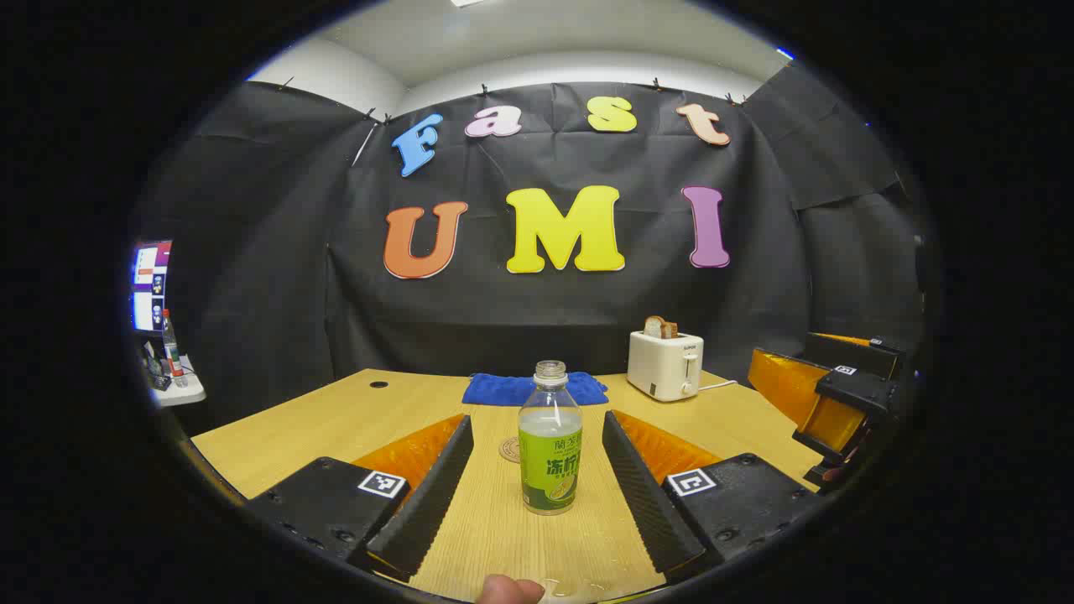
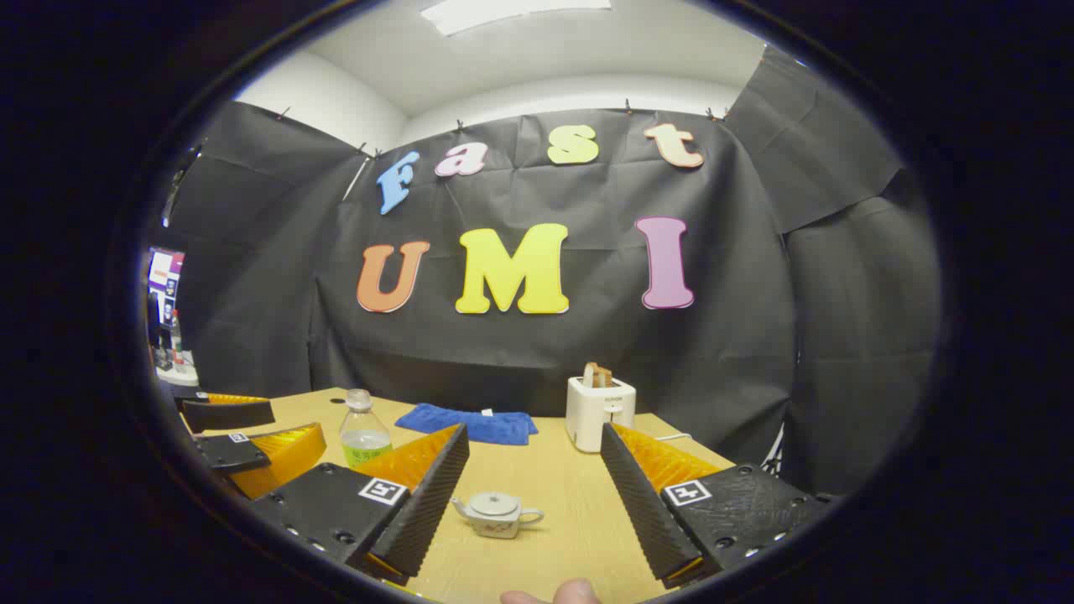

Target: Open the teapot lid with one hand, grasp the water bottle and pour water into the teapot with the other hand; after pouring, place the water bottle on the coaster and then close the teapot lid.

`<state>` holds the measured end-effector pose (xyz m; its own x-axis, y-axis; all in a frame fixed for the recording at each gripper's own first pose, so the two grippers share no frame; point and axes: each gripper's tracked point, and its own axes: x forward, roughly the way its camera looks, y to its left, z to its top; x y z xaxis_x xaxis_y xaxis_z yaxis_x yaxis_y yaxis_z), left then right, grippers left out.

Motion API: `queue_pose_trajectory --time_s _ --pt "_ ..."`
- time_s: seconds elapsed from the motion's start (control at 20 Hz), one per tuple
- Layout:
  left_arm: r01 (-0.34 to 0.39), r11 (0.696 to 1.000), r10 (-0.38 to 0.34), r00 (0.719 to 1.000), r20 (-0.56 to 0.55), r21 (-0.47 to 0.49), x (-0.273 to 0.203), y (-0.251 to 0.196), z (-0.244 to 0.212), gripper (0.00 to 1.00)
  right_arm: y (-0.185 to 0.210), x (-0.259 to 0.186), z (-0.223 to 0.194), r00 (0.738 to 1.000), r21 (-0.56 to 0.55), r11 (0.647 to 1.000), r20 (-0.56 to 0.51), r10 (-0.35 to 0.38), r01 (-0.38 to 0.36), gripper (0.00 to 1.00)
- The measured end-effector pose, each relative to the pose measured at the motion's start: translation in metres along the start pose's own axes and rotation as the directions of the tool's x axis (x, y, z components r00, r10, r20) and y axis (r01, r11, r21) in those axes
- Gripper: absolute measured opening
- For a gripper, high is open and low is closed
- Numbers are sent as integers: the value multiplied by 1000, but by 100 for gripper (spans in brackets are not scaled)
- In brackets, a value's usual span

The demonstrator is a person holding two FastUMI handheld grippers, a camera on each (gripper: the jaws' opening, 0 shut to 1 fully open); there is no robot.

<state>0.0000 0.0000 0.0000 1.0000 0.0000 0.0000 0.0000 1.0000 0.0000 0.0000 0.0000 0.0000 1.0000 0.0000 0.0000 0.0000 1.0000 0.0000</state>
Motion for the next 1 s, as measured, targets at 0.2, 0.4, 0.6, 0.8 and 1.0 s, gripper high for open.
queue_pose_trajectory --time_s 0.2,0.4,0.6,0.8,1.0 --pt "11 1000 -11 1000 -11 -17 2 -6 -4 97 1 -1 -2 1000 3 1000 -3 -1 1 95" --pt "13 1000 -13 1000 -15 -10 1 -4 -4 97 1 -1 -4 1000 2 1000 -8 -6 6 95" --pt "11 1000 -12 1000 -27 -16 3 -2 -8 97 4 1 -9 1000 3 1000 -23 0 0 97" --pt "17 1000 -18 999 -30 -17 4 -5 -10 97 4 2 -9 1000 -6 1000 -24 2 -2 95" --pt "16 1000 -17 999 -35 -13 5 -4 -11 97 4 3 -12 999 -1 1000 -34 1 -1 97"
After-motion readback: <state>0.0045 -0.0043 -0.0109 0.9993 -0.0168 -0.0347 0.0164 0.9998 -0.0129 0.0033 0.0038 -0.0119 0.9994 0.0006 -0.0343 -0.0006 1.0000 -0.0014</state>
